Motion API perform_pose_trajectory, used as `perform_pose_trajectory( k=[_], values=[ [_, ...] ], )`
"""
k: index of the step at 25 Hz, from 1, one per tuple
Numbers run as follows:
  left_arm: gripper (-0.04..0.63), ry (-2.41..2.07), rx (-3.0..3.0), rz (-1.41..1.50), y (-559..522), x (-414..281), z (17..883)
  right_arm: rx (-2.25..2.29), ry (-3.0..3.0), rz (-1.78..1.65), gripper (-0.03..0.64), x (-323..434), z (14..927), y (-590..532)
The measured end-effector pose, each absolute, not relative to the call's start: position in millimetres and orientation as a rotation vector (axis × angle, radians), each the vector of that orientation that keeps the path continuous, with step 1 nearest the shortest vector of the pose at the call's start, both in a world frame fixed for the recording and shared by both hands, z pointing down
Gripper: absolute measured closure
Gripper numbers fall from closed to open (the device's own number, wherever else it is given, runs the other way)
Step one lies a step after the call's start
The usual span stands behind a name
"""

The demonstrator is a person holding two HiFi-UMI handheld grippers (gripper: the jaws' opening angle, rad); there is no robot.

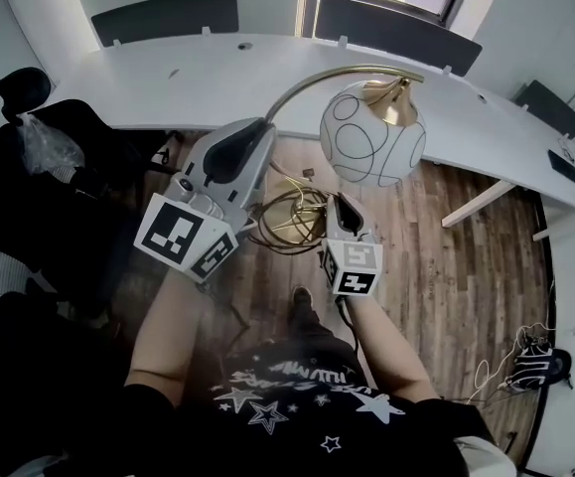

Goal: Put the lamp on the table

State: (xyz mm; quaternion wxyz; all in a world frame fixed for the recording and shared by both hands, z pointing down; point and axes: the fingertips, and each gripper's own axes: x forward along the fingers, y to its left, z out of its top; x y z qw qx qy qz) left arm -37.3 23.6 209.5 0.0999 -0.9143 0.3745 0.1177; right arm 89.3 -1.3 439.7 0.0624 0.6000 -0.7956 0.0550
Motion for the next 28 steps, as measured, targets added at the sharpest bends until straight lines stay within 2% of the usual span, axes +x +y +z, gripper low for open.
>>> perform_pose_trajectory(
  k=[7,28],
  values=[
    [0.562,1.124,-2.7,0.334,-71,-32,208,1.794,-2.412,0.18,0.581,93,439,-94],
    [0.563,1.204,-2.638,0.31,-166,19,205,1.709,-2.5,0.152,0.581,142,433,-206]
  ],
)
